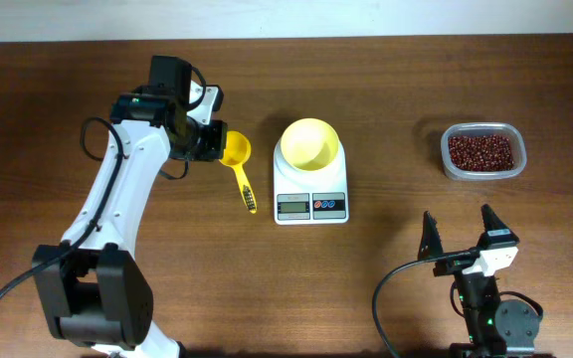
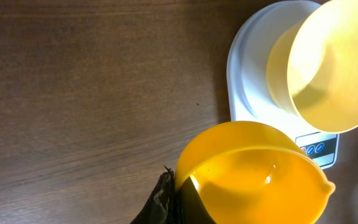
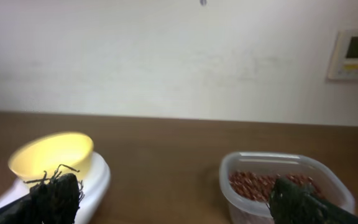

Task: Scoop item into bowl and weigh 50g on scale
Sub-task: 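Lift the yellow scoop with the left gripper toward the scale, then bring the right gripper to the scoop and grasp its rim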

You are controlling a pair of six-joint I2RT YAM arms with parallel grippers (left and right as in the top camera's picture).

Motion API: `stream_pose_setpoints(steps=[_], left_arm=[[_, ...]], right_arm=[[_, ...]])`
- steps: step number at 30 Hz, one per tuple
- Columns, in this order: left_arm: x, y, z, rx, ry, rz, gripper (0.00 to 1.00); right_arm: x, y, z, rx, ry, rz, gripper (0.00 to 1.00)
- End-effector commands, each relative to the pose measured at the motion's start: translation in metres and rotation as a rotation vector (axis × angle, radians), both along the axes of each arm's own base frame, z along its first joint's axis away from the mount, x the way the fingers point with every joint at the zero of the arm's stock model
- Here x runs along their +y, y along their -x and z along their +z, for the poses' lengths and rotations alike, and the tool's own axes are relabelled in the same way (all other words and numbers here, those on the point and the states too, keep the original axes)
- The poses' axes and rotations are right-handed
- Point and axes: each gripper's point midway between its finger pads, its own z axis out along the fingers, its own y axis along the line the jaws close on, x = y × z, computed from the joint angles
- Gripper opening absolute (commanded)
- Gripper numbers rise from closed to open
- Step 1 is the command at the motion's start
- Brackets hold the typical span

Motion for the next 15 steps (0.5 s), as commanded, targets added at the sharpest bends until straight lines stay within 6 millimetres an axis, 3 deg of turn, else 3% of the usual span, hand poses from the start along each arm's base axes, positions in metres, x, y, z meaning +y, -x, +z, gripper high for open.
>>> stream_pose_setpoints(steps=[1, 3, 9, 13, 15], left_arm=[[-0.004, -0.002, 0.015, -0.014, 0.046, 0.068, 0.00], [-0.004, -0.003, 0.016, -0.006, 0.060, 0.111, 0.00], [-0.004, -0.006, 0.017, 0.032, 0.120, 0.288, 0.00], [-0.004, -0.006, 0.017, 0.092, 0.188, 0.484, 0.00], [-0.004, -0.005, 0.016, 0.131, 0.230, 0.607, 0.00]], right_arm=[[0.009, 0.012, 0.047, -0.082, -0.075, 0.055, 0.99], [0.009, 0.018, 0.068, -0.064, -0.076, 0.053, 0.99], [0.015, 0.012, 0.094, 0.122, -0.088, 0.086, 0.99], [0.039, -0.009, 0.107, 0.317, -0.163, 0.223, 0.99], [0.060, -0.019, 0.111, 0.408, -0.197, 0.356, 0.99]])
